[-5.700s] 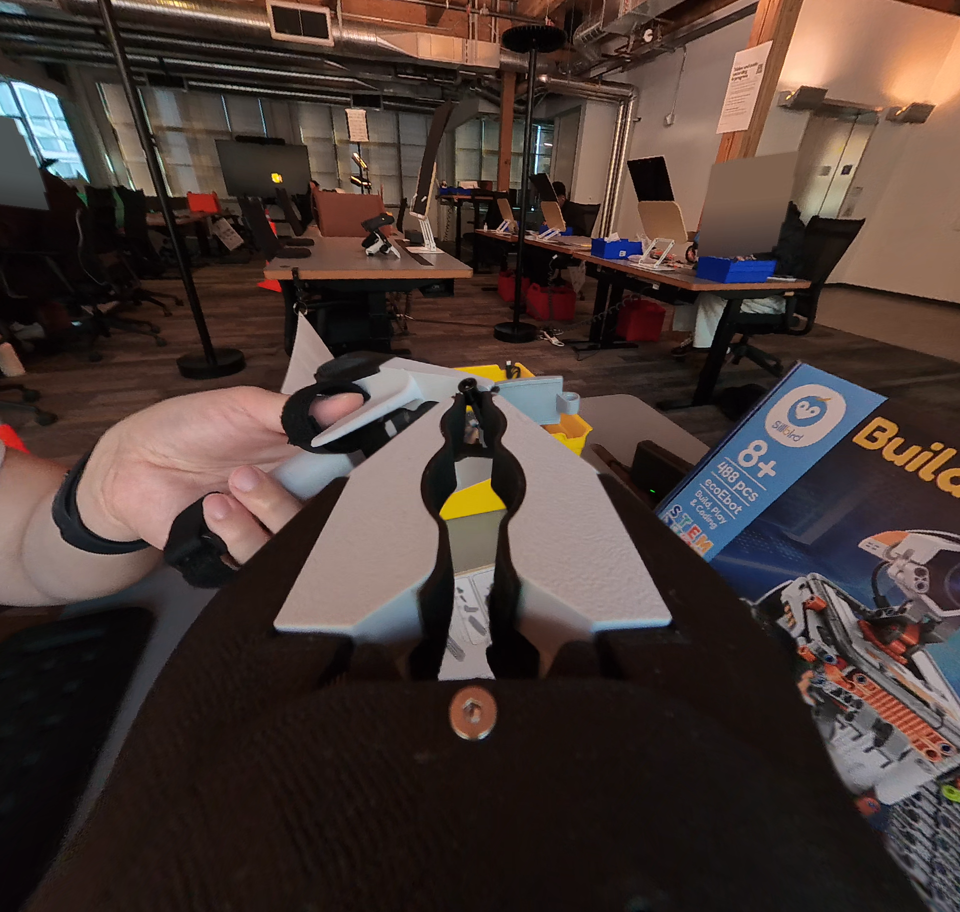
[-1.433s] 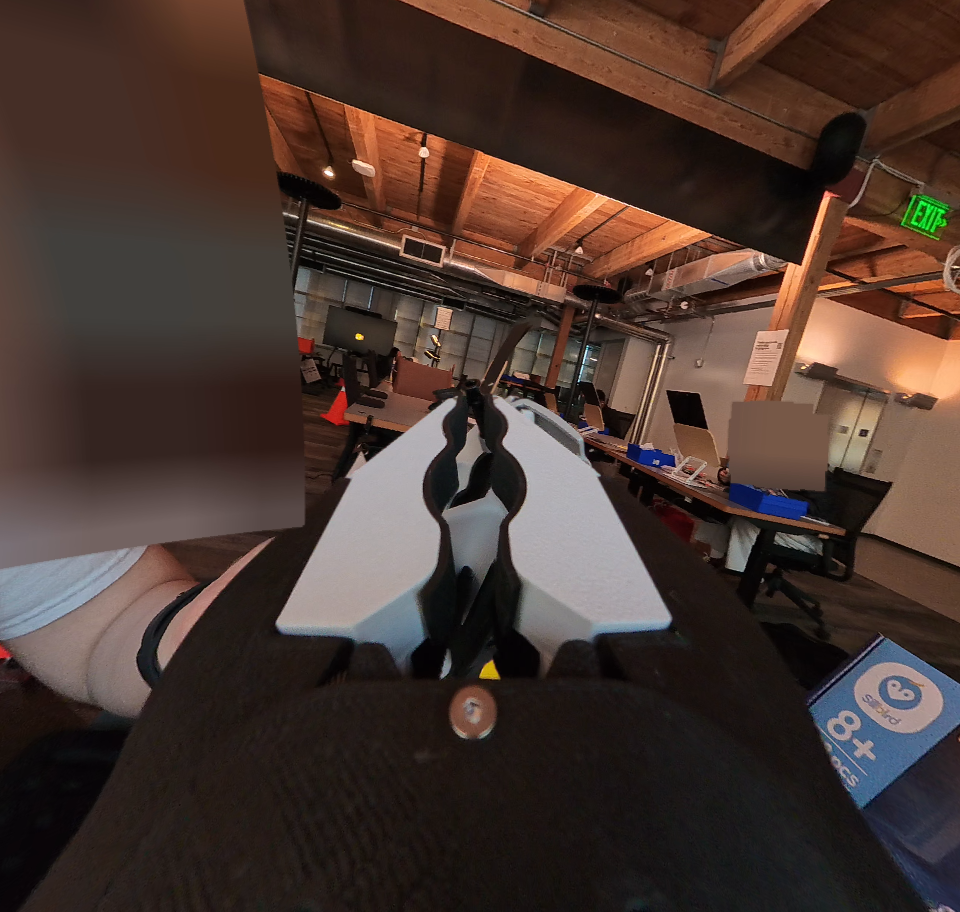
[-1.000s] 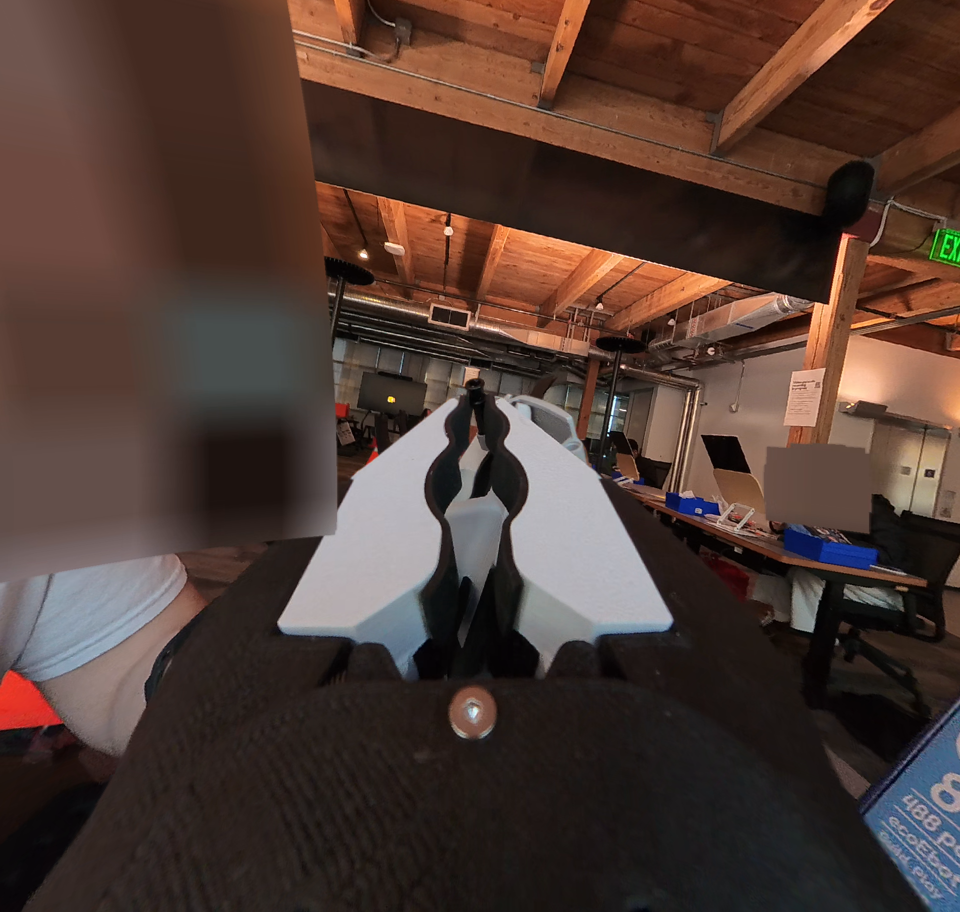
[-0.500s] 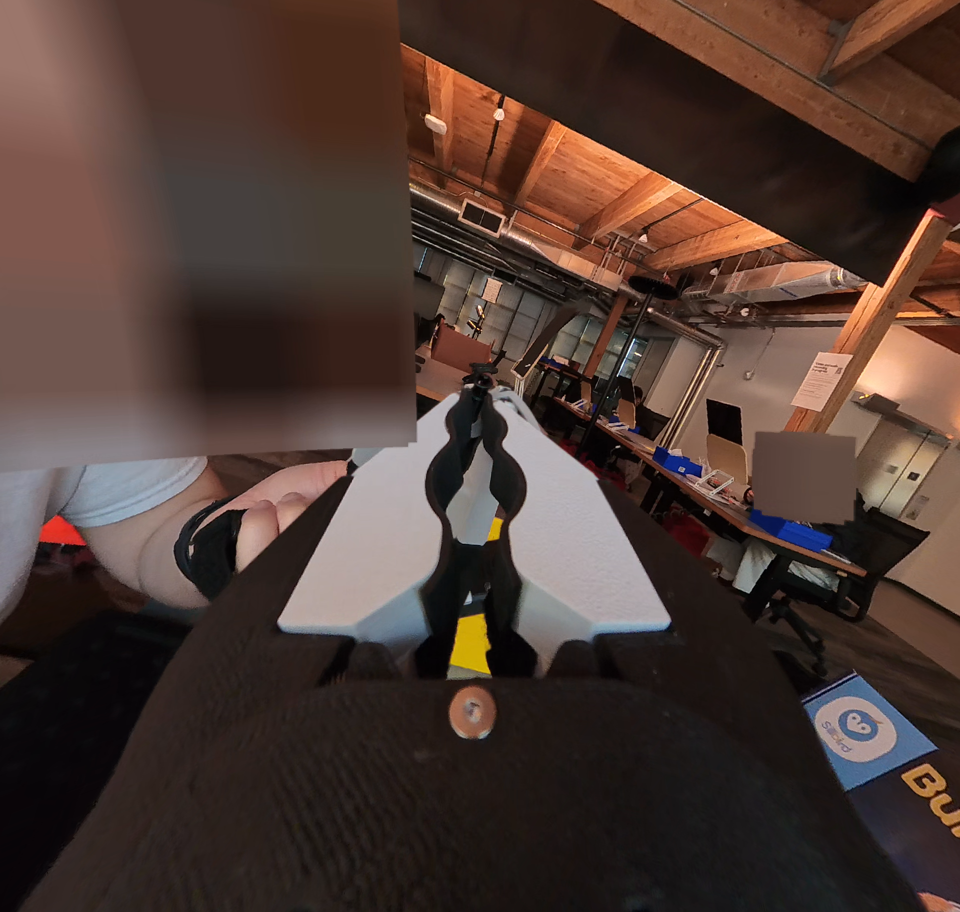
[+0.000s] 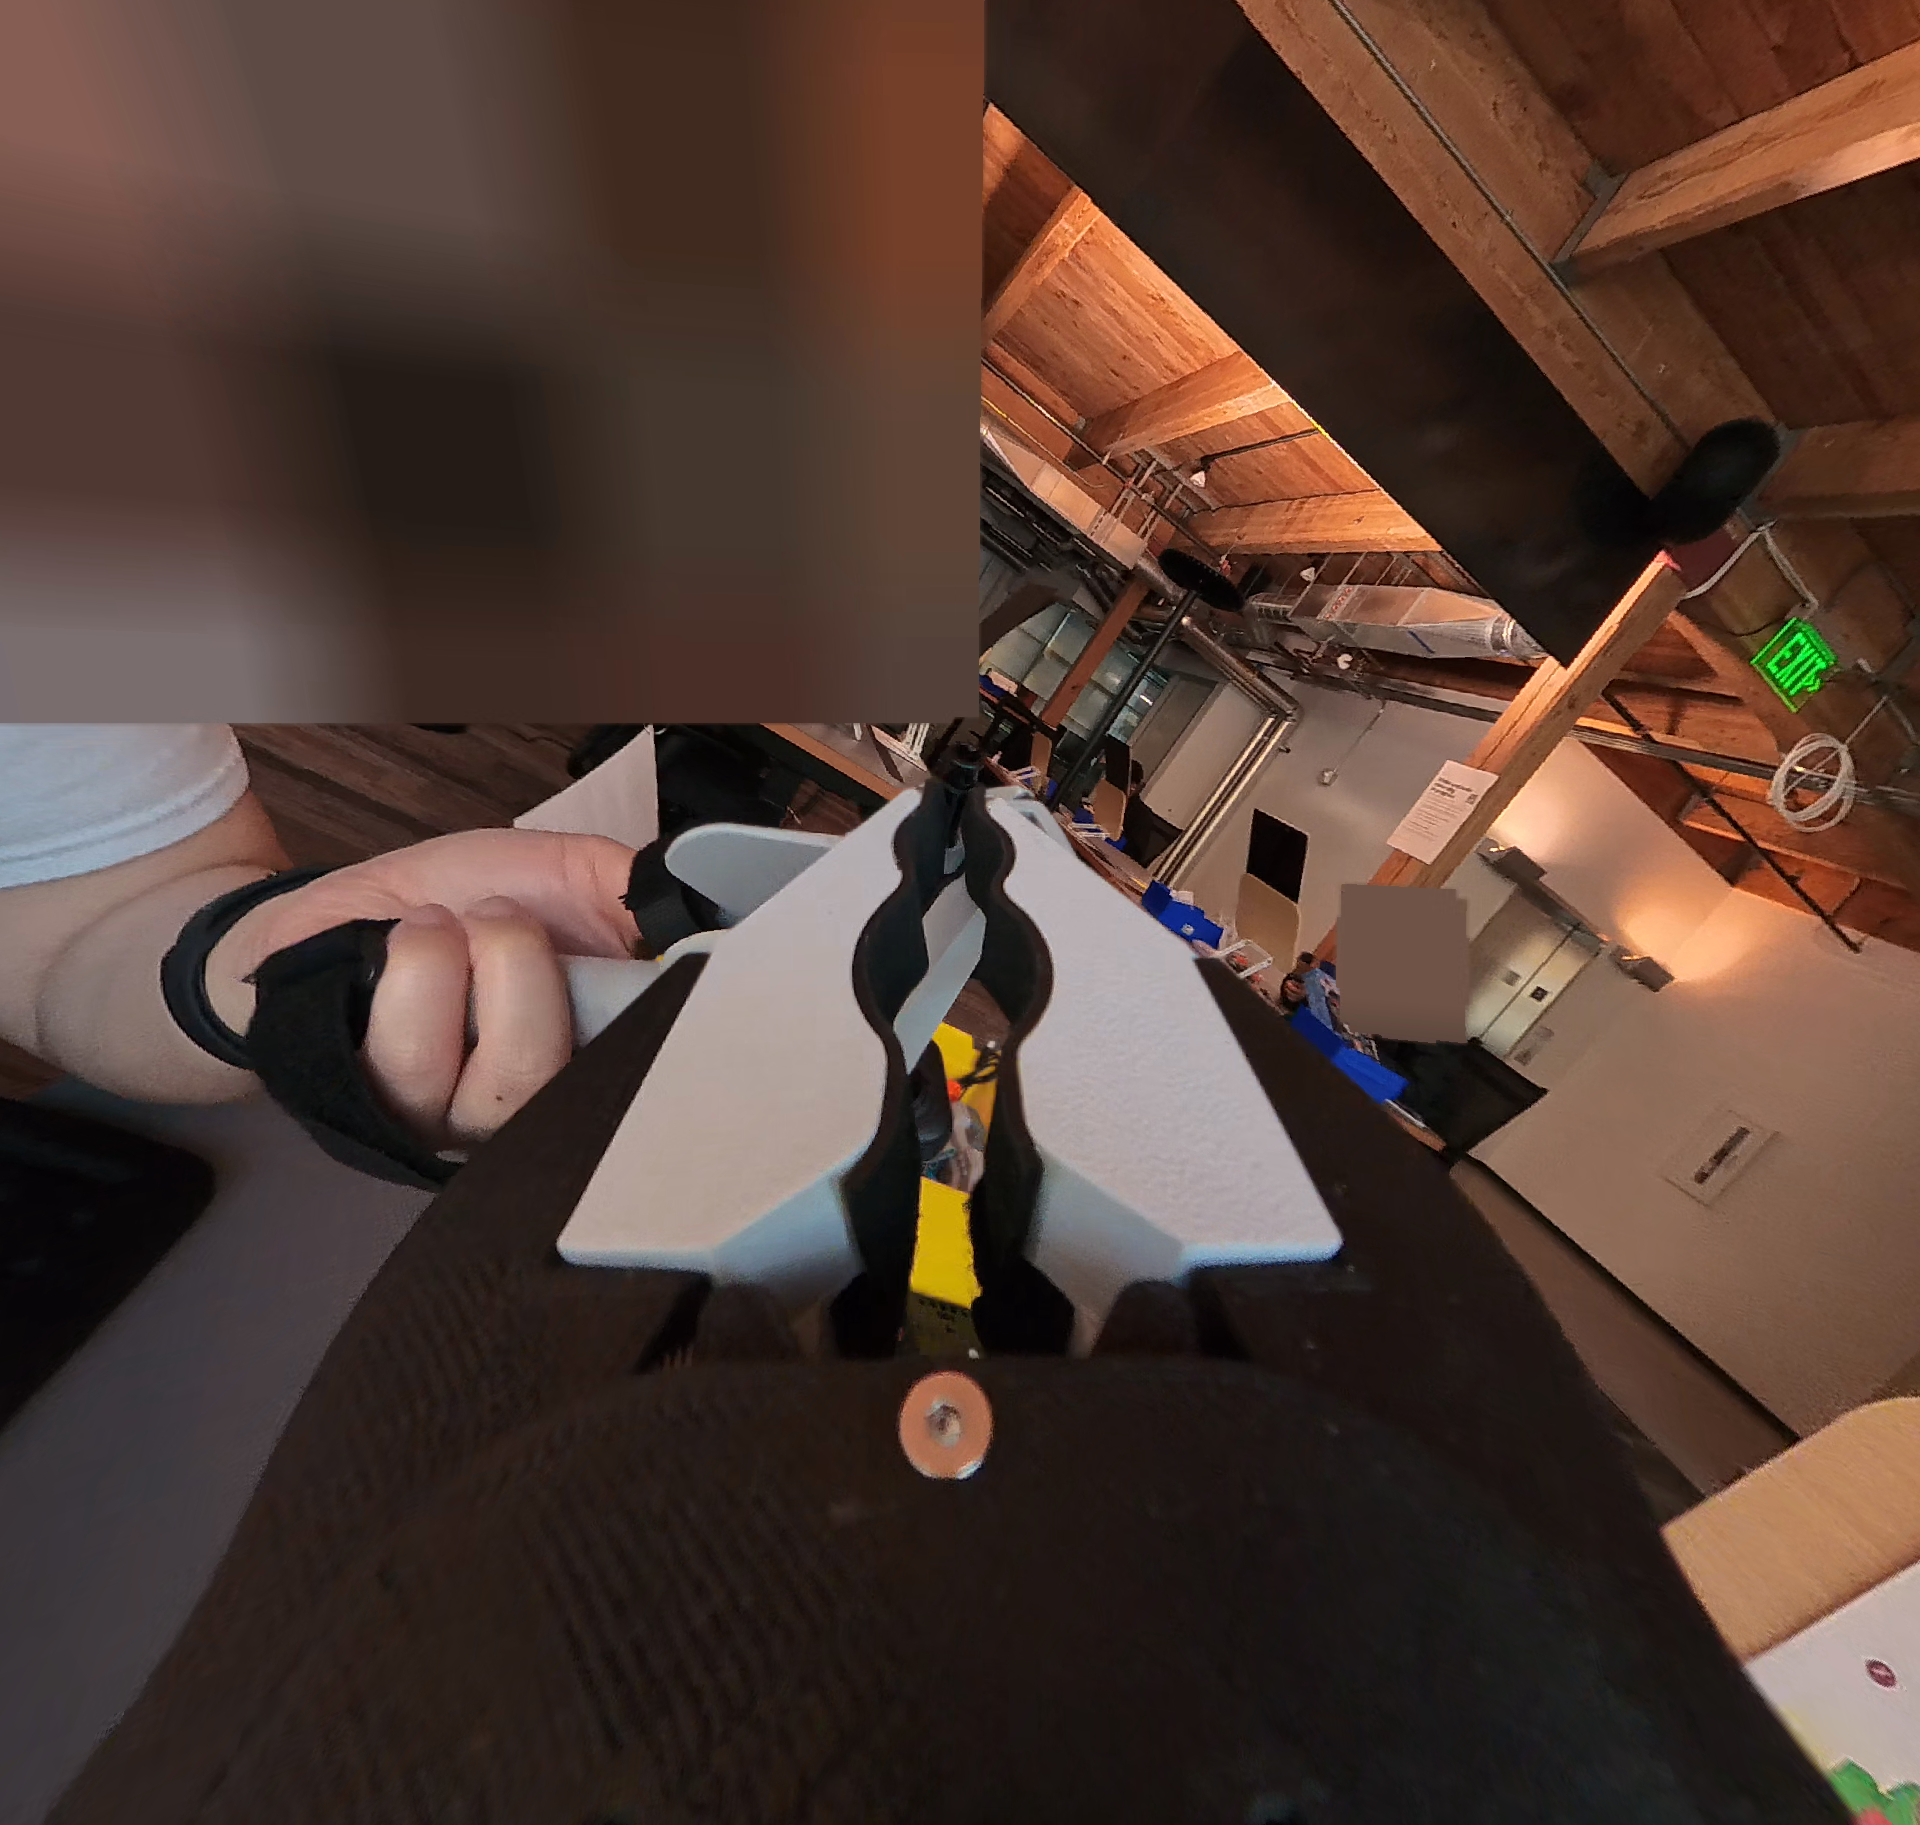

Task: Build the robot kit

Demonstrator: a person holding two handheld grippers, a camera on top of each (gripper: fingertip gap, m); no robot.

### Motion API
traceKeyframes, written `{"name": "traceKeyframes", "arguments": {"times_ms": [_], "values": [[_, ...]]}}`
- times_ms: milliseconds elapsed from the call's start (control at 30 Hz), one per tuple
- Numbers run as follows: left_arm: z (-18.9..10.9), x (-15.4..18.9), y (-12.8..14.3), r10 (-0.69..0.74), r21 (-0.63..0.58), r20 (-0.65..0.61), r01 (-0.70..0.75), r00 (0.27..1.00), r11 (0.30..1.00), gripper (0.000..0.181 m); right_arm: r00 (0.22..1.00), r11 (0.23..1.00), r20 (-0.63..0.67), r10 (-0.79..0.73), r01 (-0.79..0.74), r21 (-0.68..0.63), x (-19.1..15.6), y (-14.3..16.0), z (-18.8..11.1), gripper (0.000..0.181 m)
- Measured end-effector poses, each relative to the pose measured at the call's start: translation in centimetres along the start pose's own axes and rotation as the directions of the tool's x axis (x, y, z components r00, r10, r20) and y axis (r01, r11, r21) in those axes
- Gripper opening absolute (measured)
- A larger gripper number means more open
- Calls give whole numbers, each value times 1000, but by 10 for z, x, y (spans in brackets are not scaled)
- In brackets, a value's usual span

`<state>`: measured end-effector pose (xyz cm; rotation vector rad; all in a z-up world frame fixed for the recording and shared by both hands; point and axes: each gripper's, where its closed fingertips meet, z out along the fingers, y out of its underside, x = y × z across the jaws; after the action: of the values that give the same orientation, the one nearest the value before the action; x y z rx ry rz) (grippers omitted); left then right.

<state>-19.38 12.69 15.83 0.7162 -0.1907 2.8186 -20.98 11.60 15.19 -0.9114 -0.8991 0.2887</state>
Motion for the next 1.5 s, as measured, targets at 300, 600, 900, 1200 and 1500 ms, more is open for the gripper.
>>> {"name": "traceKeyframes", "arguments": {"times_ms": [300,600,900,1200,1500], "values": [[-3,-2,-4,-16,29,2,16,1000,999,2,999,999,-22,-48,48,-12,0,4,0,2],[-5,-4,-5,-55,58,-10,56,998,997,2,995,996,-37,-90,89,-18,-1,7,1,1],[-6,-7,-7,-91,78,-18,92,996,993,2,995,996,-41,-90,90,-4,-4,10,4,2],[-5,-3,-10,-91,81,-46,95,995,992,2,994,986,-22,109,-105,126,2,7,5,1],[-17,-13,-29,-13,144,72,2,997,990,2,966,959,-18,258,-254,123,13,29,4,2]]}}
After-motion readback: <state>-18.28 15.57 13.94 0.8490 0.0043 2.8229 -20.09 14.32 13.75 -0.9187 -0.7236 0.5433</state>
